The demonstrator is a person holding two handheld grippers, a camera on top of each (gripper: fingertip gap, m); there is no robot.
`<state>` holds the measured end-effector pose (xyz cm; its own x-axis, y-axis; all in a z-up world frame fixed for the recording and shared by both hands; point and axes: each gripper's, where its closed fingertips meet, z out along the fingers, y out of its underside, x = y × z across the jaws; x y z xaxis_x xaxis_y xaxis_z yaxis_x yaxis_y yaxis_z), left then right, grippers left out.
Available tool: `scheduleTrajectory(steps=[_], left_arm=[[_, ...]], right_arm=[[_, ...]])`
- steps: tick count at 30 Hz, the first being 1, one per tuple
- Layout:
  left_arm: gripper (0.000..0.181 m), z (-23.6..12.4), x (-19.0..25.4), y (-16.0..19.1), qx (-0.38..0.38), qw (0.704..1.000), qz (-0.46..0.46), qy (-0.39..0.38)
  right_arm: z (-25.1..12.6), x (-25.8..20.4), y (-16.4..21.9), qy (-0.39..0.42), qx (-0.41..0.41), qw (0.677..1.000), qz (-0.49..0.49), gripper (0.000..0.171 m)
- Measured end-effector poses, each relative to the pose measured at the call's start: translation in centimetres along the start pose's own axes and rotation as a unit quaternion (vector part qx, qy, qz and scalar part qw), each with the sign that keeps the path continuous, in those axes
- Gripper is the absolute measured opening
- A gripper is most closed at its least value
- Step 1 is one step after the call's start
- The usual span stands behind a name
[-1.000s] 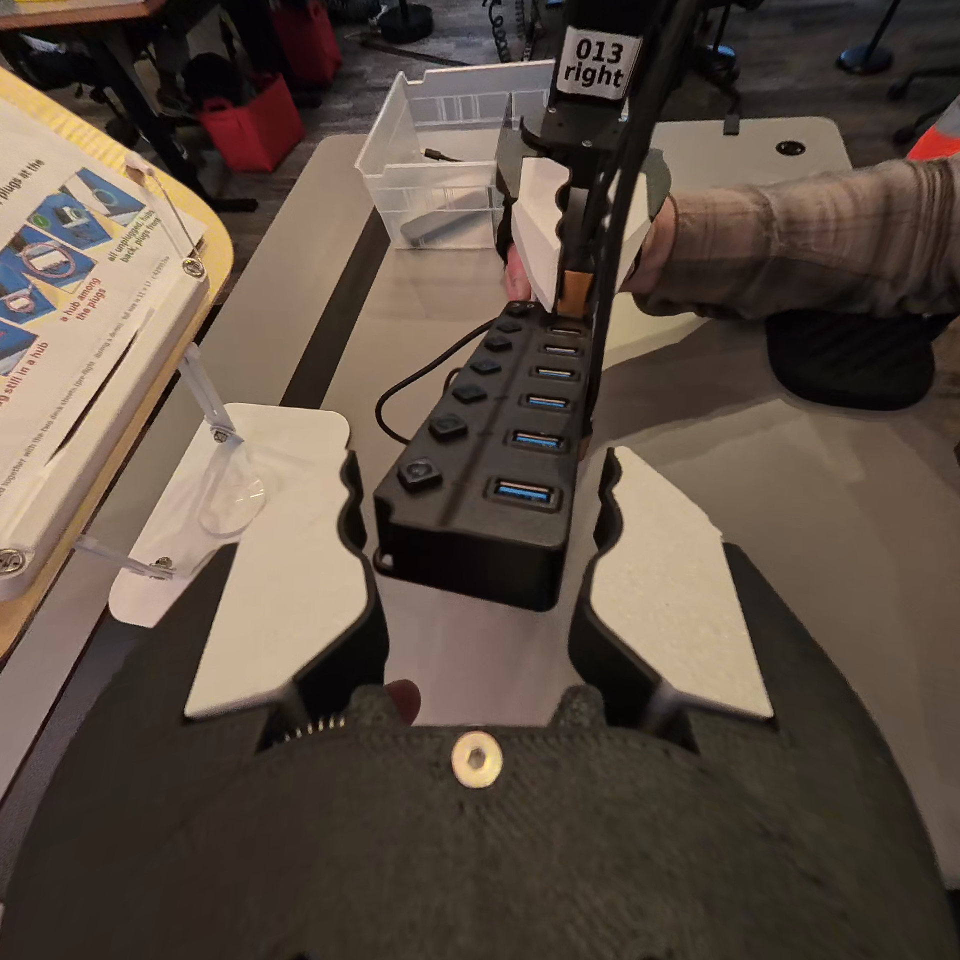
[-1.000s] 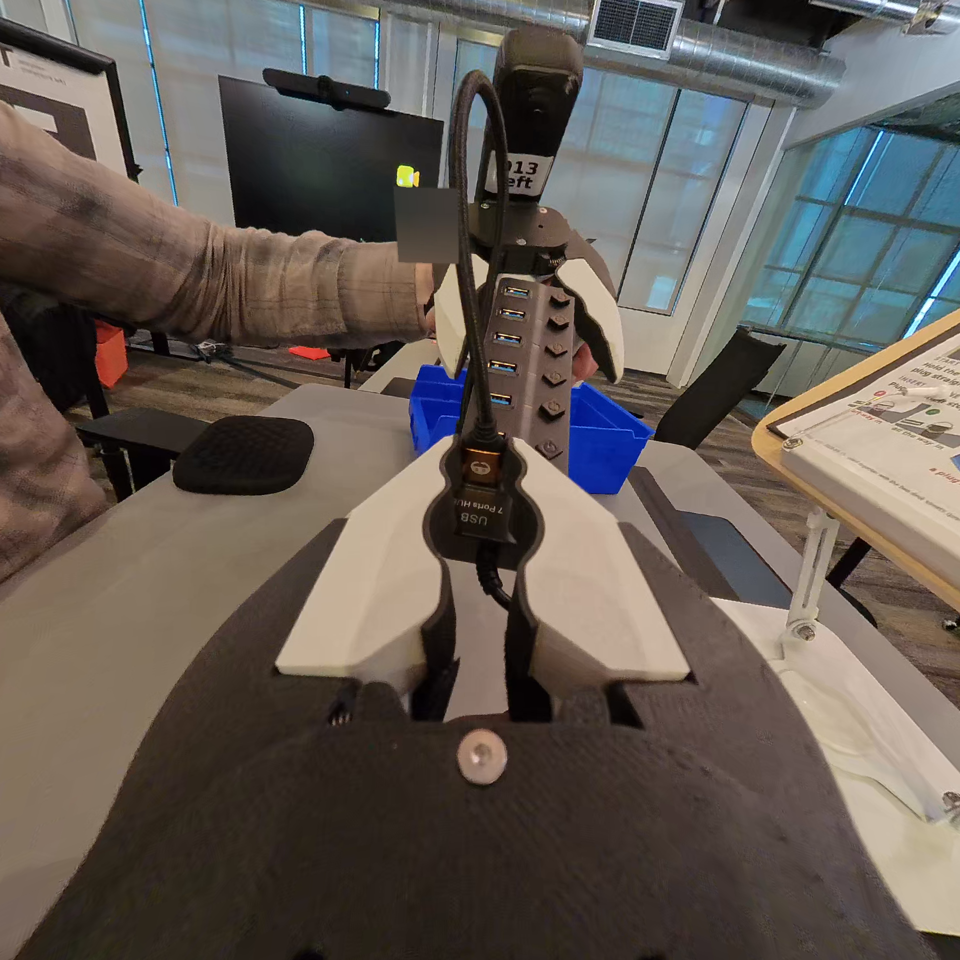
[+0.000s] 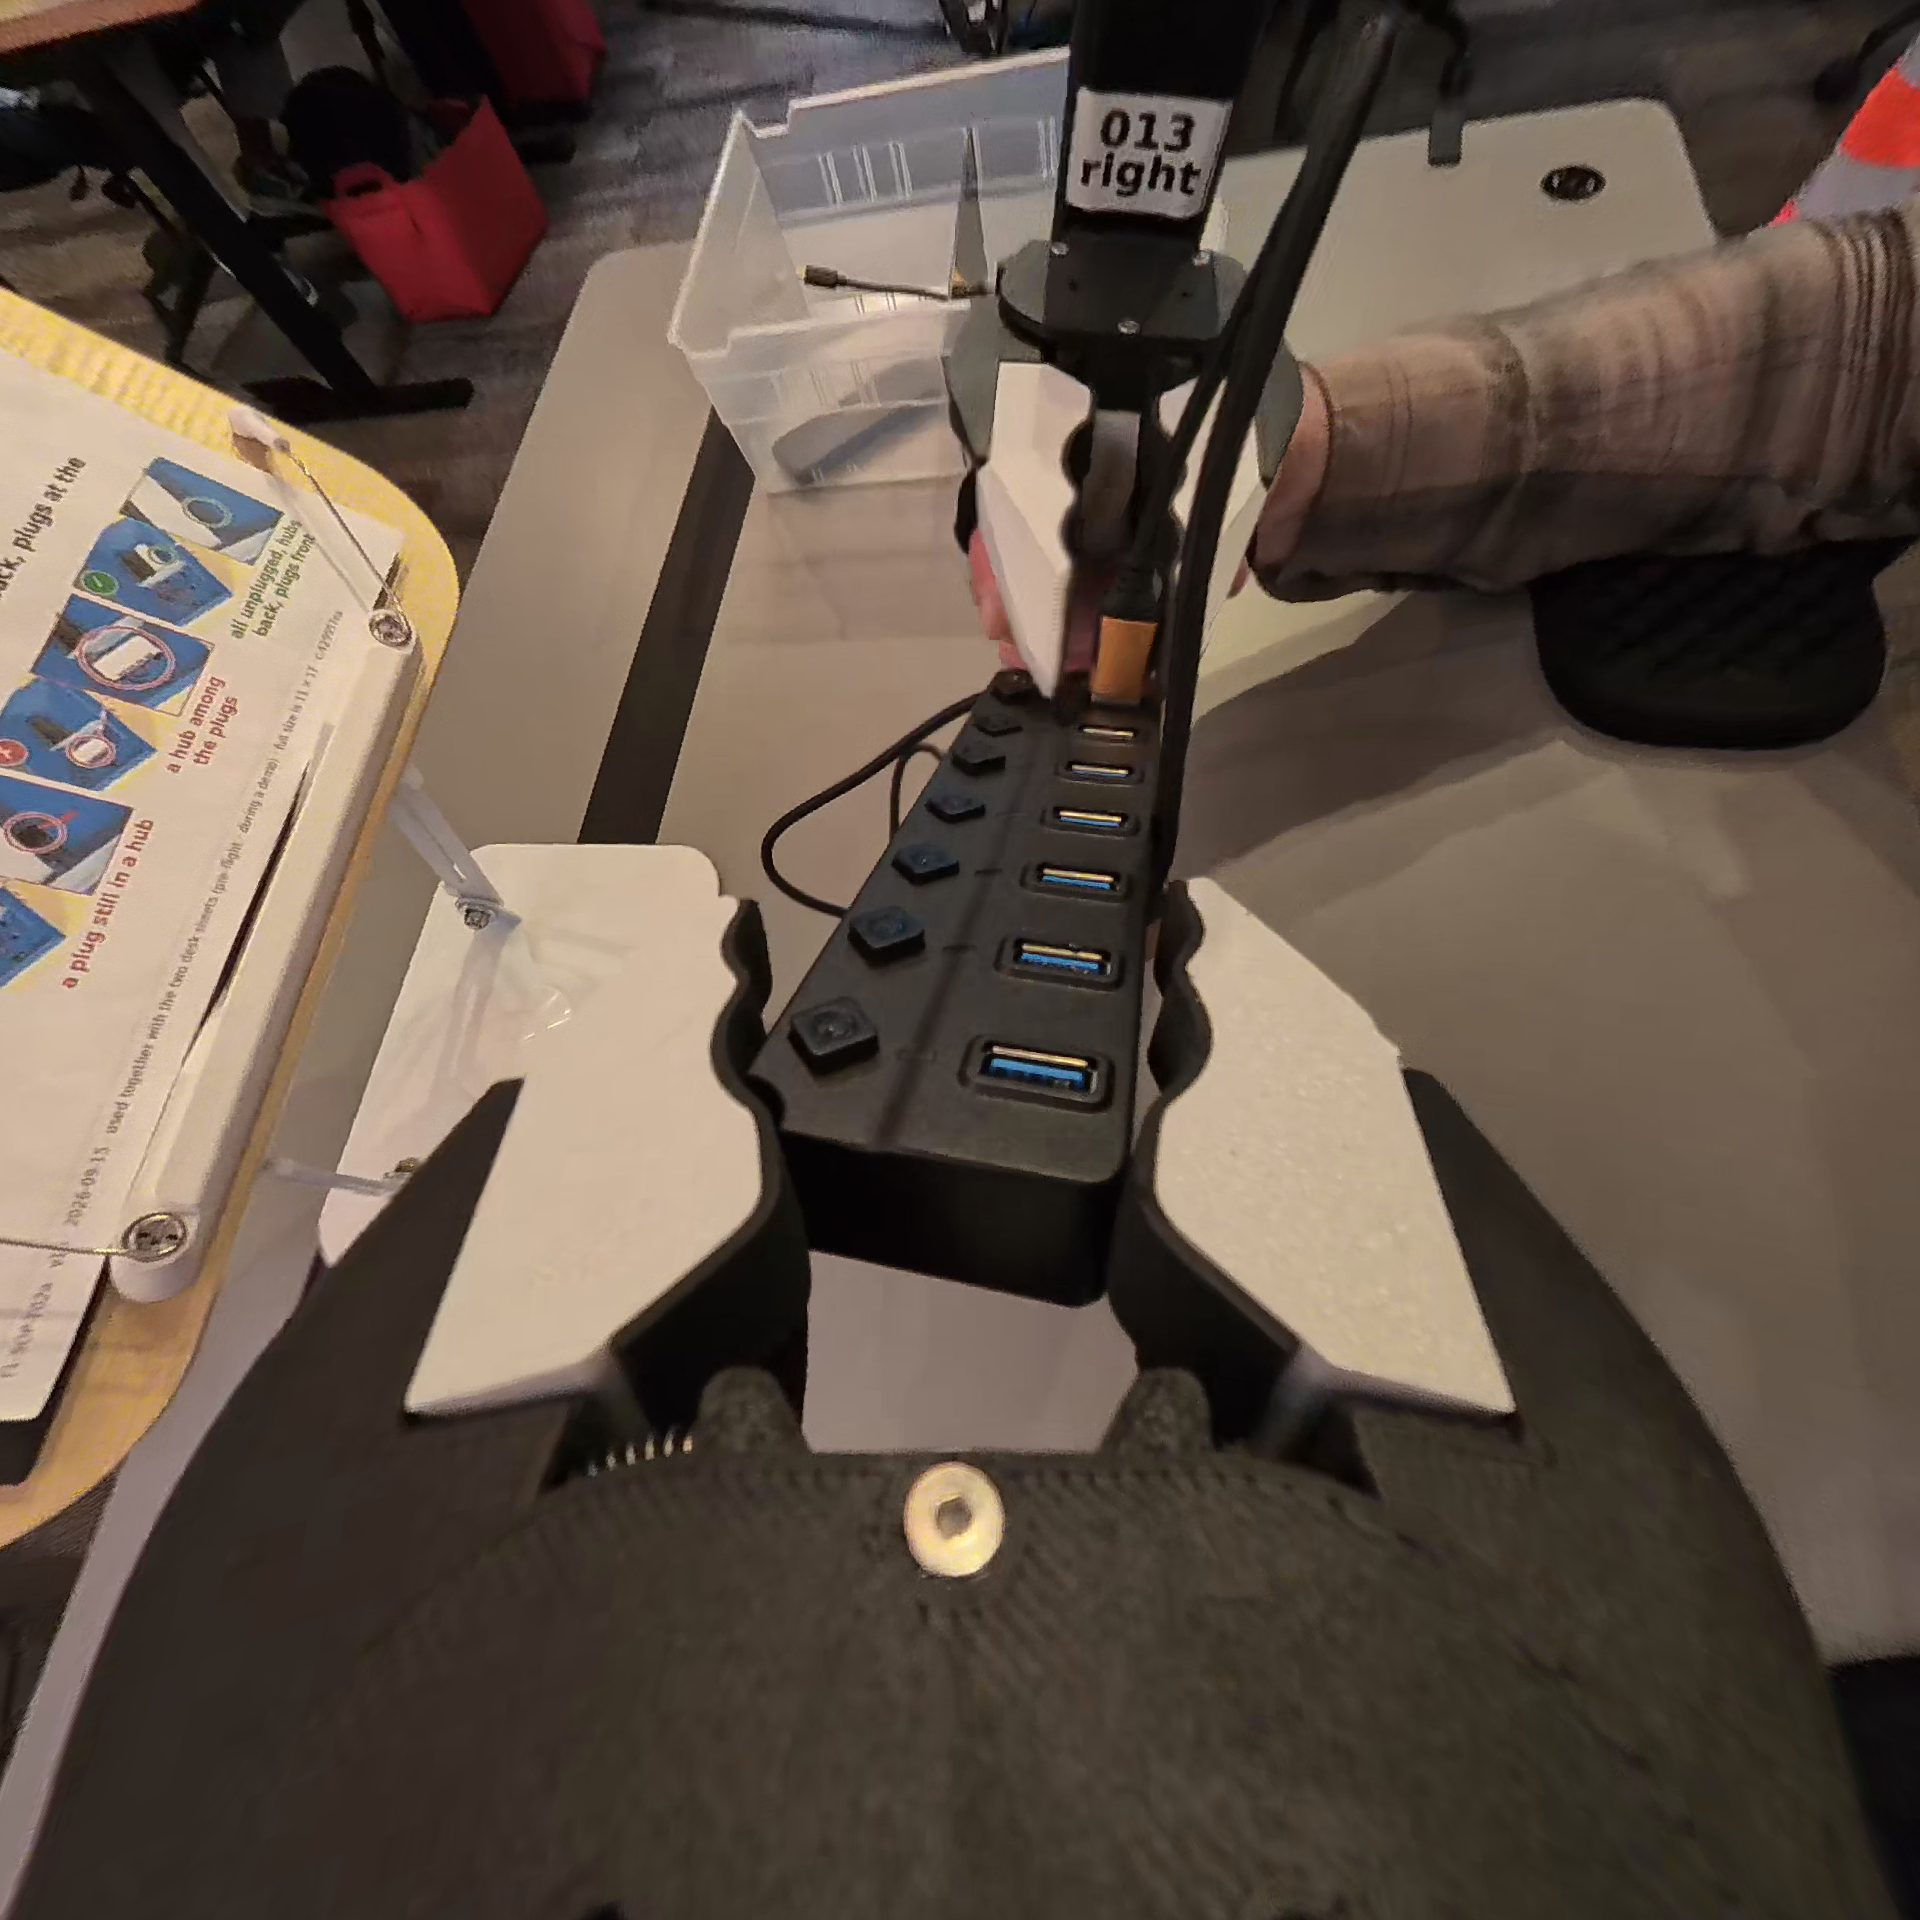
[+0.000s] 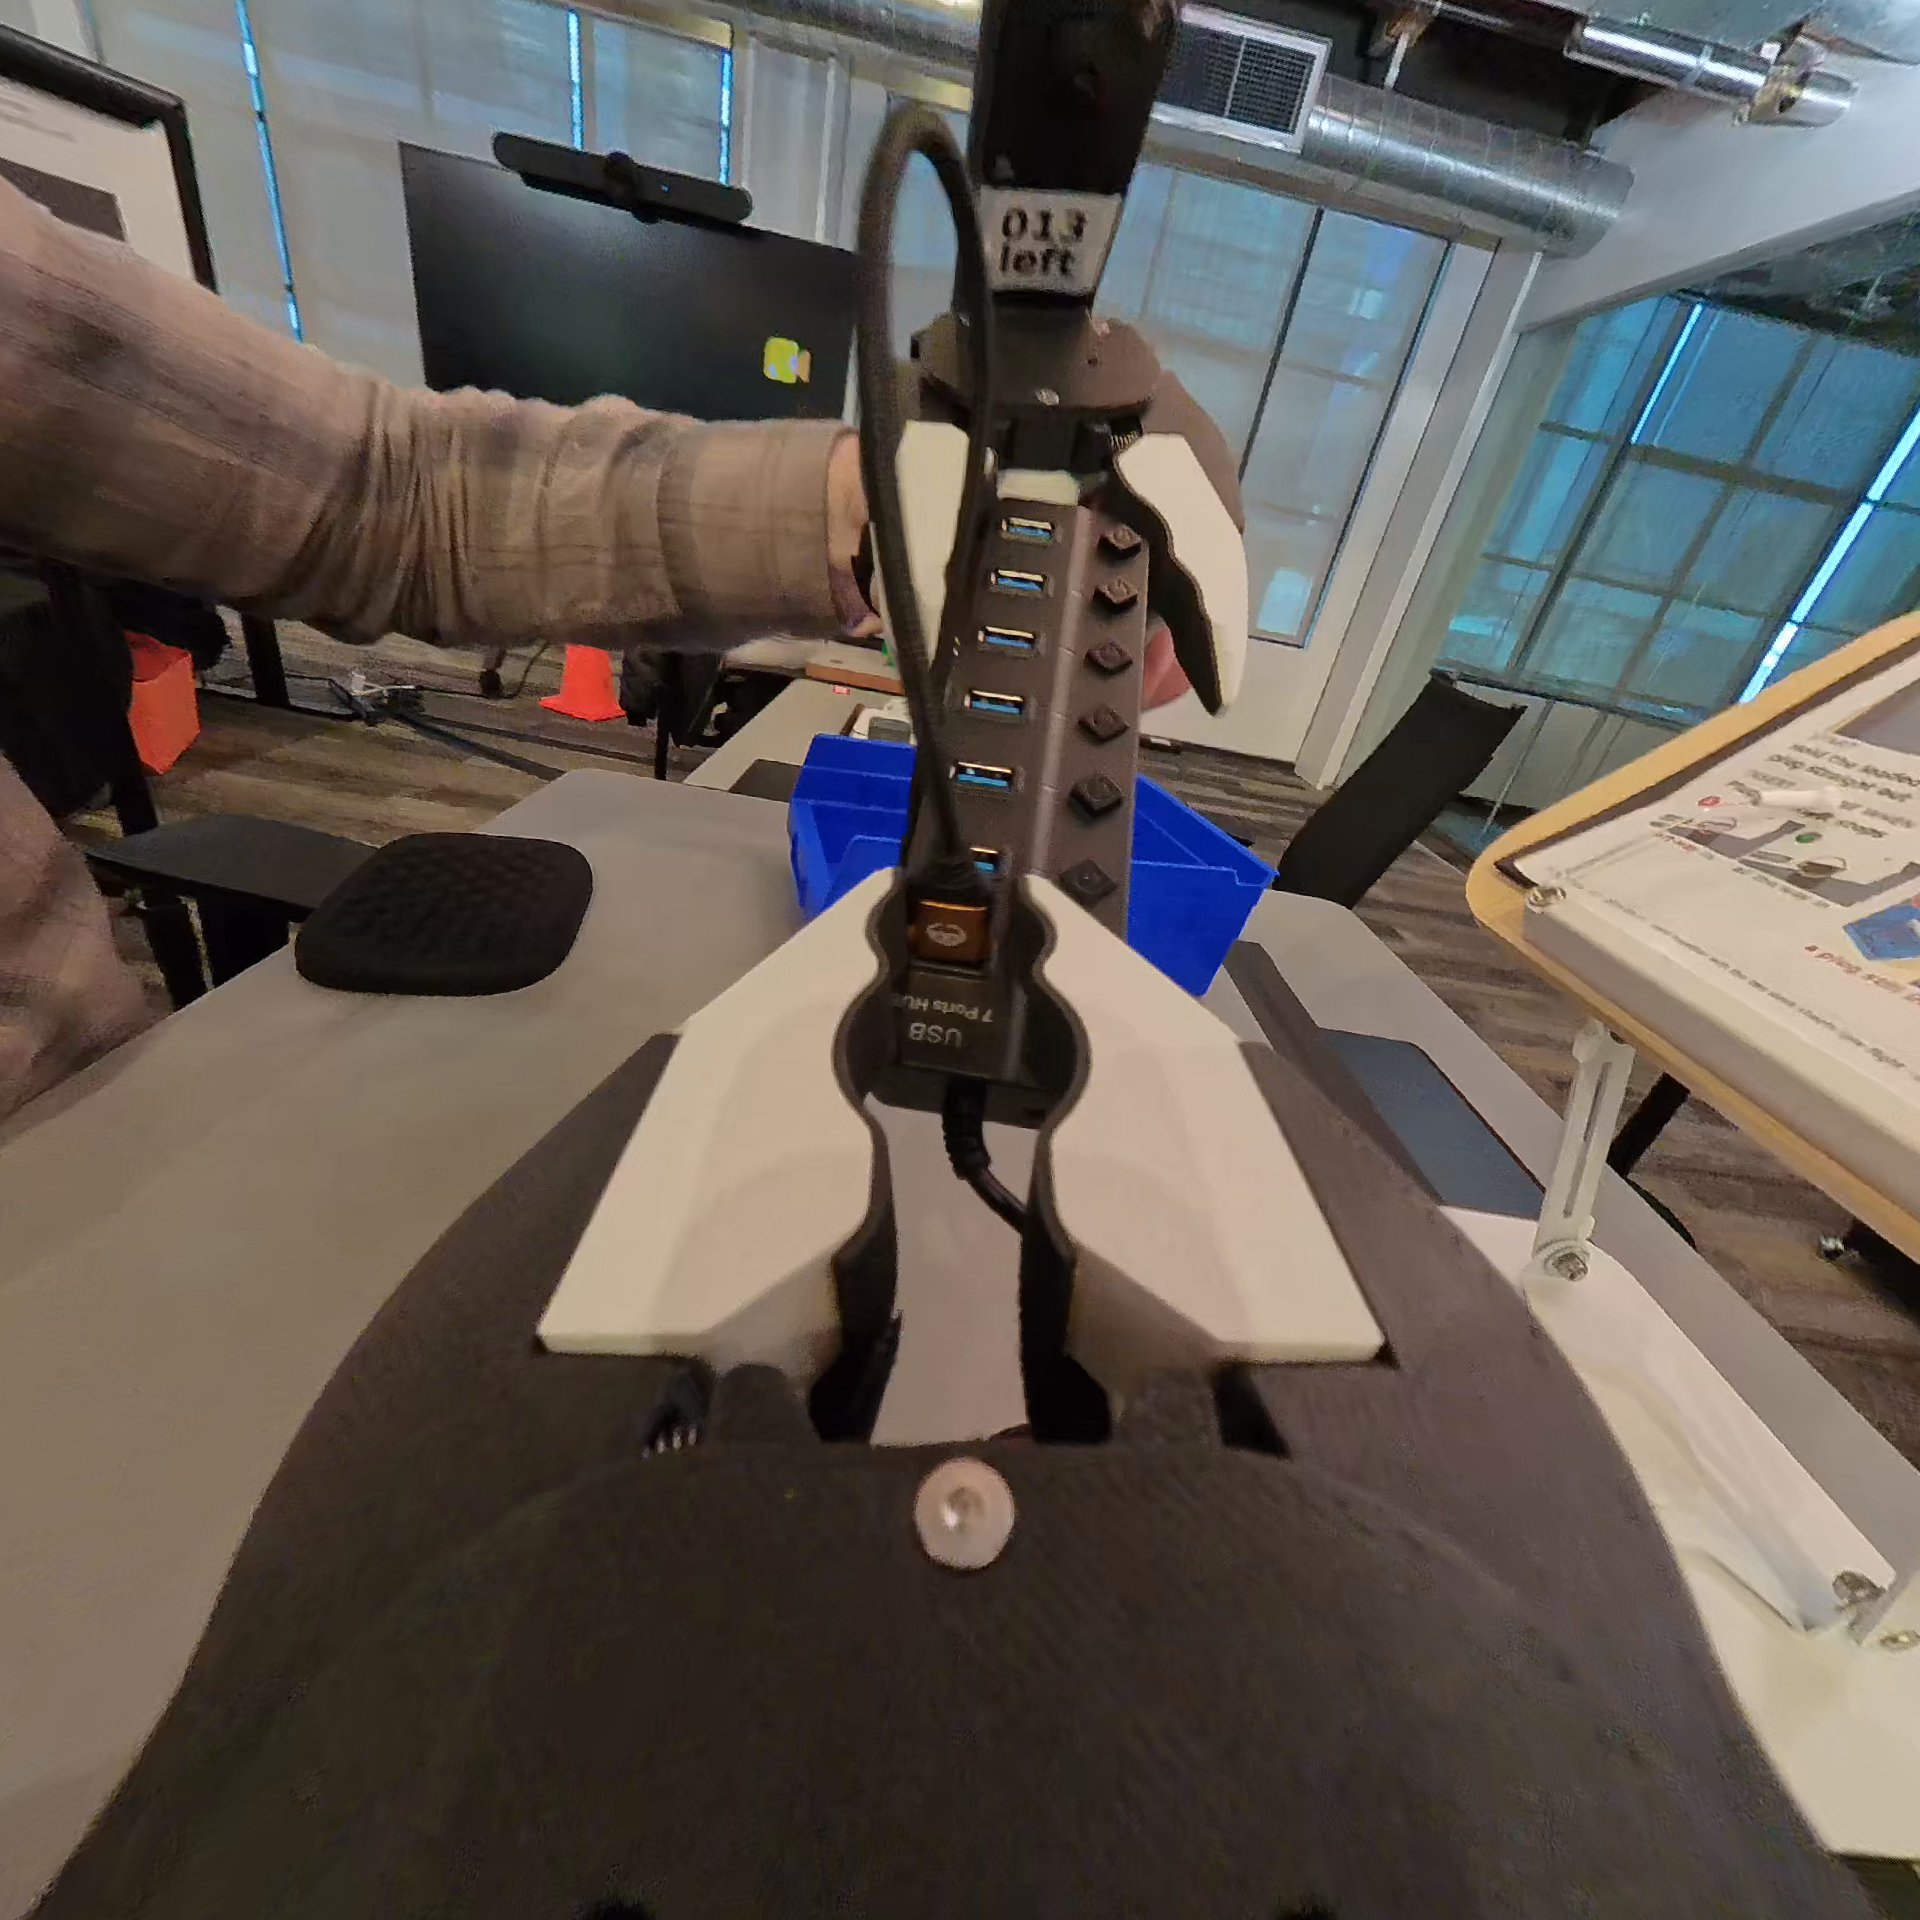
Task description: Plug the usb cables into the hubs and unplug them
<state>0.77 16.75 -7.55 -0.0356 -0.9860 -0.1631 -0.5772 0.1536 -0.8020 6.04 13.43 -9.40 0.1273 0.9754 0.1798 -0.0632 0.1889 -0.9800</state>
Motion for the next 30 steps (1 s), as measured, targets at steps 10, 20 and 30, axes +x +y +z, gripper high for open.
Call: scheduleTrajectory(steps=[10,20,30], left_arm=[[0.071,-0.5,-2.3,0.0,-0.118,0.992,0.042,-0.011],[0.071,0.7,-3.9,0.3,-0.235,0.969,0.073,0.009],[0.071,3.4,-4.2,1.8,-0.288,0.954,0.075,0.029]], right_arm=[[-0.7,2.4,3.1,0.059,-0.071,0.996,-0.005,0.055],[0.2,3.1,5.4,0.09,-0.168,0.982,0.006,0.043],[1.1,3.1,8.5,0.098,-0.226,0.968,0.054,0.023]])
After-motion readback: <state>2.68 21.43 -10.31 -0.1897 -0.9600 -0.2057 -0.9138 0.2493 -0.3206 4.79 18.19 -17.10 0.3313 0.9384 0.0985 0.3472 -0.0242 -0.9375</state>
